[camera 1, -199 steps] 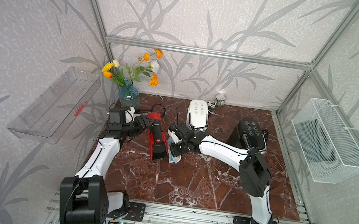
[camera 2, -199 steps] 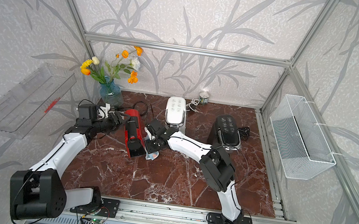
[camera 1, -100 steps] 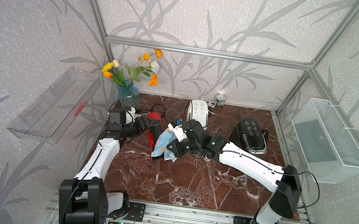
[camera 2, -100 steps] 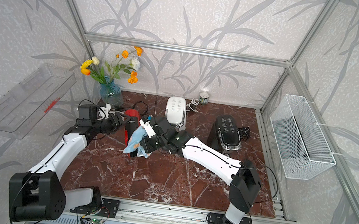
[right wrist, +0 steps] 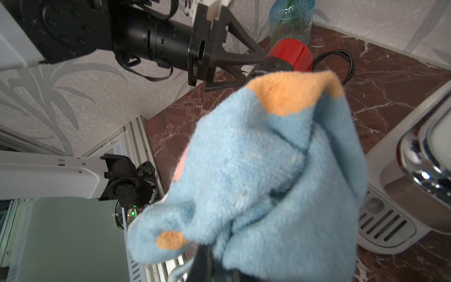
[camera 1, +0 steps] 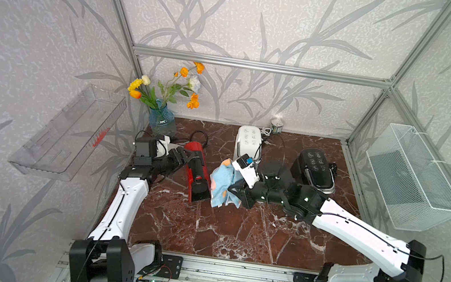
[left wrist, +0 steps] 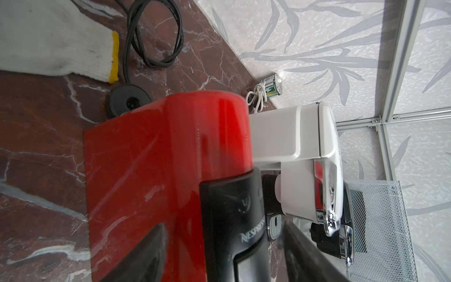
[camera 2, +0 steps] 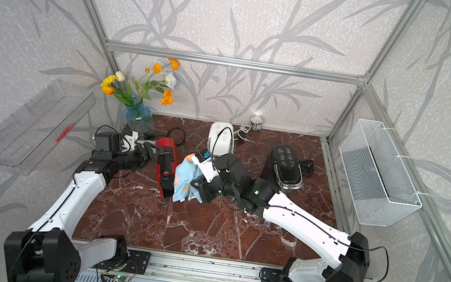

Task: Wipe the surface of a coffee machine
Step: Wipe the dirt from the surface of the coffee machine.

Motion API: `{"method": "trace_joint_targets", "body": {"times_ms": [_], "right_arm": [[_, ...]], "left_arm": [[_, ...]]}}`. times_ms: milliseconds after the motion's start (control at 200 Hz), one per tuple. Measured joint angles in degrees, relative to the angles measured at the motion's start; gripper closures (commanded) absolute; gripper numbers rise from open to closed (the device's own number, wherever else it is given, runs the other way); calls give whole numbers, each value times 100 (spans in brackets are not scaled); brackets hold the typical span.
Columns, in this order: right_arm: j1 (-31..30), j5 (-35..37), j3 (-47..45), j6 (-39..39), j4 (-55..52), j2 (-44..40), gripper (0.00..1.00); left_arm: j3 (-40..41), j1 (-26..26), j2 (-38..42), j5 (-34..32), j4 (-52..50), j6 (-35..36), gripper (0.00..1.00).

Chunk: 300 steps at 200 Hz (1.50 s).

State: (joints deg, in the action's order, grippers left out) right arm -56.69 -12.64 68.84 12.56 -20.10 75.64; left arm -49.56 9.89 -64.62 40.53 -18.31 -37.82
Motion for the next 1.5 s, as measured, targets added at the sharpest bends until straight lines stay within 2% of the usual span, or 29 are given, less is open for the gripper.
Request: {"method": "trace_joint_targets", "body": {"times_ms": [35, 205, 490, 890, 1220, 1500], "right_arm": [[2, 20, -216, -35, -7, -133, 100], [33, 238, -1128, -63, -146, -498, 100], [131, 680, -1954, 116, 170, -120, 100], [131, 498, -1727, 363, 1397, 1379, 100], [131, 227, -1589, 461, 1731, 1534, 100], [116, -190, -442, 564, 1998, 2098, 100]], "left_arm": [[-63, 26, 39, -2, -50, 28, 22], [-291, 114, 254, -57, -249, 142, 20], [-299, 170, 870, -409, -428, 251, 20], [514, 188, 1473, -984, -446, 374, 19], [1008, 192, 1700, -1086, -216, 286, 19], [1368, 197, 1539, -911, 153, -9, 19]]}}
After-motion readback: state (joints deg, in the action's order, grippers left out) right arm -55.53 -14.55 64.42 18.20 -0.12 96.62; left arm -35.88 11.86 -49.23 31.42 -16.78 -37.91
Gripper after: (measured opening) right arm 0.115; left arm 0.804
